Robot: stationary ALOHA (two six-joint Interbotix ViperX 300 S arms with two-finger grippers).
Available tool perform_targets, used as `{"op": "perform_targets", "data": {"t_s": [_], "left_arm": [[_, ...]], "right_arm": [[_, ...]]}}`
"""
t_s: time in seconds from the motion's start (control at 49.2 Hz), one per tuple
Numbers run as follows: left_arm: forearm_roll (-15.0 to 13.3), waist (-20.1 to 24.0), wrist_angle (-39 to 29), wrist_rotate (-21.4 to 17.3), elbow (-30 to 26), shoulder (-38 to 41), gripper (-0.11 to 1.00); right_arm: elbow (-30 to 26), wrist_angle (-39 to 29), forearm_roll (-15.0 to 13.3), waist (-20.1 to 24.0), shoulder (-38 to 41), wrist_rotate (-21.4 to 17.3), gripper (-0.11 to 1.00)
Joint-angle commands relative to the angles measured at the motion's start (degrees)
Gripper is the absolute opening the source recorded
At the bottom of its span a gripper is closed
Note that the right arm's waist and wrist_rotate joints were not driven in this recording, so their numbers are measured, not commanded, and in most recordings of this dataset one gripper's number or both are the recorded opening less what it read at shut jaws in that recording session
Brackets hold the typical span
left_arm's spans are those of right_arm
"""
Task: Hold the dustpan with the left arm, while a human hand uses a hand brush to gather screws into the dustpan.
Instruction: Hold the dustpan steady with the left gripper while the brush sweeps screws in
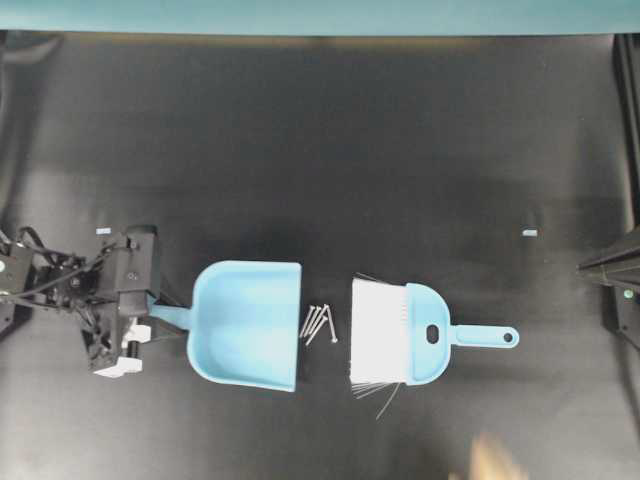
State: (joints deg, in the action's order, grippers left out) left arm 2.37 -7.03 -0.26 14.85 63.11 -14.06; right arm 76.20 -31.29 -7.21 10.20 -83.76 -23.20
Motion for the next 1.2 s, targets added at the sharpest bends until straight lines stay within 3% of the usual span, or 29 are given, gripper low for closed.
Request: {"op": "perform_targets", "data": {"t_s": [0.0, 0.325, 0.447, 0.833, 1.179], "left_arm": [[0.18, 0.88, -4.48, 0.26, -1.85, -0.79, 0.30], [0.18, 2.99, -13.54, -0.26, -5.89, -0.62, 0.30], [0.18, 2.81, -13.36, -0.26, -5.45, -0.88, 0.30], [0.09, 2.29, 2.11, 0.00, 2.55, -0.26, 0.30], [0.18, 2.11, 11.34, -0.70, 4.57, 2.29, 0.30]], "right_arm": [[-0.62, 0.18, -0.18, 0.00, 0.18, 0.00, 0.06], [-0.62, 0.18, -0.18, 0.00, 0.18, 0.00, 0.06], [-0.62, 0.18, -0.18, 0.00, 0.18, 0.09, 0.06], [-0.62, 0.18, -0.26, 0.00, 0.09, 0.00, 0.06], [-0.62, 0.18, -0.18, 0.00, 0.18, 0.09, 0.06]]}}
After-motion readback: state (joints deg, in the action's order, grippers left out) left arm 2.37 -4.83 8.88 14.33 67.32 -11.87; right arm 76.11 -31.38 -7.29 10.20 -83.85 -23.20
